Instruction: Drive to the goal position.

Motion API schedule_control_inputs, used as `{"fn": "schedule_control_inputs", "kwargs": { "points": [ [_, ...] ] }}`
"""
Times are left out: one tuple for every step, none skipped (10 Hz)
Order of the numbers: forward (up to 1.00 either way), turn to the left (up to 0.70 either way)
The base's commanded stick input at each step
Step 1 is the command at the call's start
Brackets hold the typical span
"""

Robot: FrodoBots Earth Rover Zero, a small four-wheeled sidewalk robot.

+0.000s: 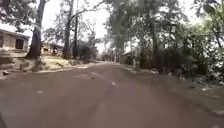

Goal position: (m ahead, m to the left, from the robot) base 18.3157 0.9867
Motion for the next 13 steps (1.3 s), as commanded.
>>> {"fn": "schedule_control_inputs", "kwargs": {
  "points": [
    [1.0, 0.0],
    [1.0, 0.0],
    [1.0, 0.0],
    [1.0, 0.0],
    [1.0, 0.0],
    [1.0, 0.0],
    [1.0, 0.0],
    [1.0, 0.0],
    [1.0, 0.0],
    [1.0, 0.0],
    [1.0, 0.0],
    [1.0, 0.0],
    [1.0, 0.0]
  ]
}}
